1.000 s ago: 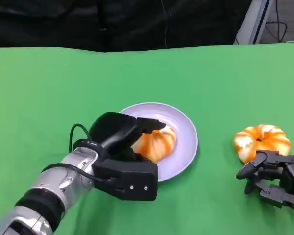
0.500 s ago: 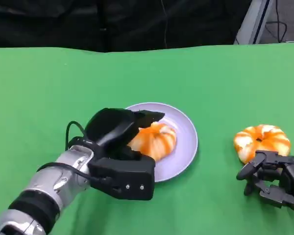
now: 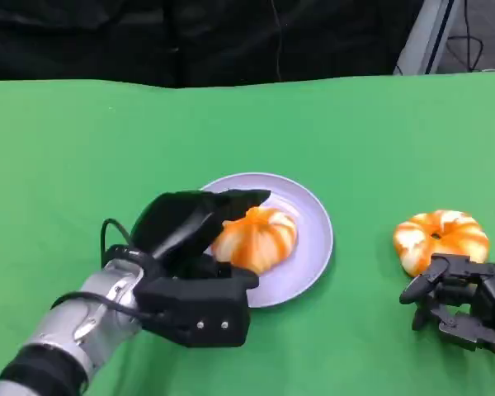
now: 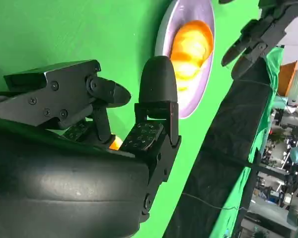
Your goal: Grasp the bread from the table and place it into the plate.
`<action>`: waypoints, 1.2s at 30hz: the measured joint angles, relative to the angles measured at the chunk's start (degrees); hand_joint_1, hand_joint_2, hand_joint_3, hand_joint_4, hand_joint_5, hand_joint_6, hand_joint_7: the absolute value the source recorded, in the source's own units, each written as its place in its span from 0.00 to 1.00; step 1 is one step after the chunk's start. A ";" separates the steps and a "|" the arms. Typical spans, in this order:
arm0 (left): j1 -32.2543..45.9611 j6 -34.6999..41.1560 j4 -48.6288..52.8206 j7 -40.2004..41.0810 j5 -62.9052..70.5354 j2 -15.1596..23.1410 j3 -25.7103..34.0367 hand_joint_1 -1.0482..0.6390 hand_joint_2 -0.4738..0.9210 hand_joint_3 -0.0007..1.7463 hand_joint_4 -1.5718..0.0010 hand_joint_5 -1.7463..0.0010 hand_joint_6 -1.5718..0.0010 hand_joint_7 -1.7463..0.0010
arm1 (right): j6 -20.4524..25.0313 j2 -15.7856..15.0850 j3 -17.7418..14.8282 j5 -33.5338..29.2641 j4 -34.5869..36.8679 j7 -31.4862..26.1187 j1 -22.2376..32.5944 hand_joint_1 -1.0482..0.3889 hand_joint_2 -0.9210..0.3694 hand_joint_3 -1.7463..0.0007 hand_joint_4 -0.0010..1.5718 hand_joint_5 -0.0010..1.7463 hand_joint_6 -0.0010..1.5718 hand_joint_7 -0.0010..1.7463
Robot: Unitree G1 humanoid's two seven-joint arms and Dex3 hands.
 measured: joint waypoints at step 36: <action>17.07 -9.51 -13.56 -0.40 -10.39 5.54 13.98 0.12 1.00 0.18 0.60 0.99 0.66 0.99 | 0.21 0.00 -0.42 0.23 0.45 0.75 -0.08 0.80 0.09 0.61 0.56 0.80 0.59 0.57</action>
